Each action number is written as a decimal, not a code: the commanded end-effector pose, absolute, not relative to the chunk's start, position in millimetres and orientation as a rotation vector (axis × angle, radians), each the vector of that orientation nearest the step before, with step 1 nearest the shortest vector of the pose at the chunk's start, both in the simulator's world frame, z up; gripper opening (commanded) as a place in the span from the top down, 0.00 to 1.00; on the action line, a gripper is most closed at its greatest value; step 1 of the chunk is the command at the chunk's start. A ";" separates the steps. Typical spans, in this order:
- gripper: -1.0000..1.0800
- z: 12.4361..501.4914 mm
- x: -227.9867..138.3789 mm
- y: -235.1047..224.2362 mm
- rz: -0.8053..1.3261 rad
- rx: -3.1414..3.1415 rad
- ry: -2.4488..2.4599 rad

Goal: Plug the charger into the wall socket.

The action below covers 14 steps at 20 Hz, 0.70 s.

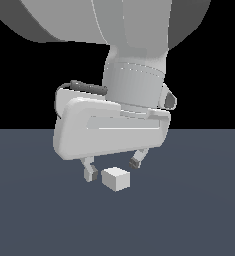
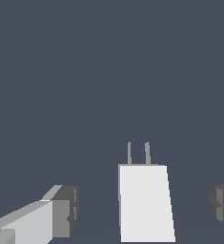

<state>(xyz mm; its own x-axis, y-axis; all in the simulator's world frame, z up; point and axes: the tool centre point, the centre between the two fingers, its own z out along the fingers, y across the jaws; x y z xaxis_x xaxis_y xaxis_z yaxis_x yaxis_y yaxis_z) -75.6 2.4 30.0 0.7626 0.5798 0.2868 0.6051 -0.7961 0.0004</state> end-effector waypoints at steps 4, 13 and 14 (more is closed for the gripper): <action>0.04 13.7 -75.5 2.4 -0.420 -2.862 -0.966; 1.00 11.5 -75.5 2.4 -0.420 -2.862 -0.966; 1.00 11.5 -75.5 2.4 -0.420 -2.862 -0.966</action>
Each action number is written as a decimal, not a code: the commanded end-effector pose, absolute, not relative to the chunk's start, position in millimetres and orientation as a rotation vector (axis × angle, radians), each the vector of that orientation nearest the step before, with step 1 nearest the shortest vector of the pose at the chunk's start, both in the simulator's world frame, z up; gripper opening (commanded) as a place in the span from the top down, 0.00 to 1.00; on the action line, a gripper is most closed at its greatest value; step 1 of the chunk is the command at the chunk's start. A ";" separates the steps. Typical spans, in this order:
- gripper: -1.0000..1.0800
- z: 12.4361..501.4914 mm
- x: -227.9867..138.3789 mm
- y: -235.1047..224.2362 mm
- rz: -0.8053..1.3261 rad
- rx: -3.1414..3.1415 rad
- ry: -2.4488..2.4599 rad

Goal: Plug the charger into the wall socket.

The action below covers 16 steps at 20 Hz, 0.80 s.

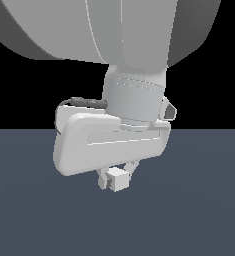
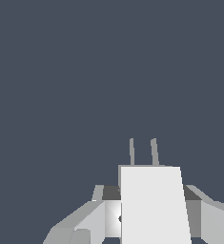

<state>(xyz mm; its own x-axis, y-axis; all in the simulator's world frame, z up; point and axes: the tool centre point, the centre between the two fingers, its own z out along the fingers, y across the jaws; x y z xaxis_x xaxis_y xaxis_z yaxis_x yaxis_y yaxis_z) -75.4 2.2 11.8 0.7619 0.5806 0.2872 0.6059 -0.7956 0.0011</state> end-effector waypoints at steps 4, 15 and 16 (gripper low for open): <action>1.00 11.6 -75.4 2.3 -0.420 -2.862 -0.966; 1.00 24.1 -70.7 15.6 -0.430 -2.901 -0.868; 1.00 26.3 -69.7 18.0 -0.431 -2.907 -0.850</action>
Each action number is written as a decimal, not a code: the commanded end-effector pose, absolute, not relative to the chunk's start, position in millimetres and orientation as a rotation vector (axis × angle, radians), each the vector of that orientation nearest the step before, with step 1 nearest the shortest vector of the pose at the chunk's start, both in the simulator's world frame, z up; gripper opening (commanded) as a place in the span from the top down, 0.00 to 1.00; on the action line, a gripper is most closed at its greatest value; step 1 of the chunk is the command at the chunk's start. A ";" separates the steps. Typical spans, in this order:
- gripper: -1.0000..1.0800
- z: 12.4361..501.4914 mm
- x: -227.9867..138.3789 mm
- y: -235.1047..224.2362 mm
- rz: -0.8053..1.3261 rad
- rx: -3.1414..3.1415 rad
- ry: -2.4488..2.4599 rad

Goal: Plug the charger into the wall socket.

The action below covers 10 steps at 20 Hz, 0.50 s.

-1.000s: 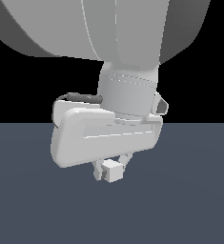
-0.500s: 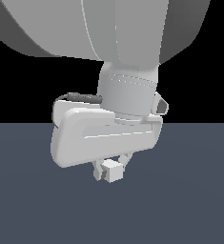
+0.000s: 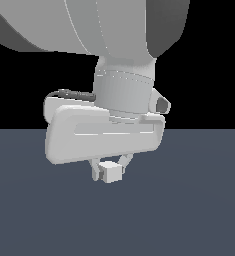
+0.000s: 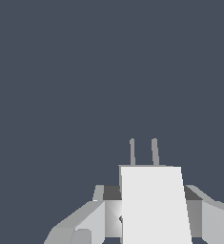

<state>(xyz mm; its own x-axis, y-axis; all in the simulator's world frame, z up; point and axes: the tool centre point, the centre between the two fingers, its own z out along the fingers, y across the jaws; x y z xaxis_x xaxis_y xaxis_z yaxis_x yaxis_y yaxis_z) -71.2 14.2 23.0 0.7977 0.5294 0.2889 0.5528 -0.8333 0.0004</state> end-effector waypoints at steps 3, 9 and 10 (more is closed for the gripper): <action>1.00 34.0 -66.1 25.9 -0.436 -2.929 -0.789; 1.00 52.0 -56.1 43.8 -0.447 -2.977 -0.642; 1.00 55.1 -54.2 46.8 -0.448 -2.984 -0.617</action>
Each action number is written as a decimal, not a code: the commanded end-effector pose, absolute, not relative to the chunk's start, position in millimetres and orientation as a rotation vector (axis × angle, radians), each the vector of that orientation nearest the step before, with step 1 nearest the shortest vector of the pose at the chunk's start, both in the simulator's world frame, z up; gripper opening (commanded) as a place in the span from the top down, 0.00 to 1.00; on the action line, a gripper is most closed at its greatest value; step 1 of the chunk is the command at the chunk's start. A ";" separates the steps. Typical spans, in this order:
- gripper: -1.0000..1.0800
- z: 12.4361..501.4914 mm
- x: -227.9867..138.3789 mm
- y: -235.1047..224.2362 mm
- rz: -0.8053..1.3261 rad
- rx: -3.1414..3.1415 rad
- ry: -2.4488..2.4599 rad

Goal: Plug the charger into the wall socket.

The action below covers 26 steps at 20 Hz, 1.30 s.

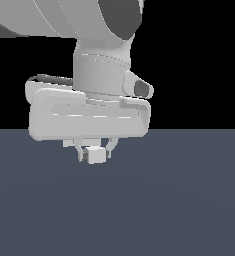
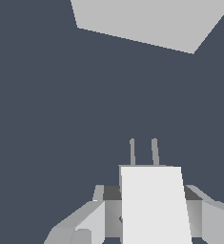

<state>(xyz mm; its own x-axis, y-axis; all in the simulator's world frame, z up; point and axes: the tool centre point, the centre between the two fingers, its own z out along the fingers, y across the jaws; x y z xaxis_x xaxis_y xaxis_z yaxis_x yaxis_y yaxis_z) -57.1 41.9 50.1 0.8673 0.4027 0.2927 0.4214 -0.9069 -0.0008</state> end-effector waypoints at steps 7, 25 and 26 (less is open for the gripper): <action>1.00 75.4 -40.1 65.2 -0.455 -3.030 -0.445; 1.00 100.0 -18.3 84.8 -0.455 -3.081 -0.216; 1.00 100.2 -18.1 84.9 -0.455 -3.081 -0.214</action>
<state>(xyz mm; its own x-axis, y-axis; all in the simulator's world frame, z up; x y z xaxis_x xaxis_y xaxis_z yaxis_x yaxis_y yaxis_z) -18.7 84.9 99.7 0.9475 0.1365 0.2892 0.1425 -0.9898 0.0001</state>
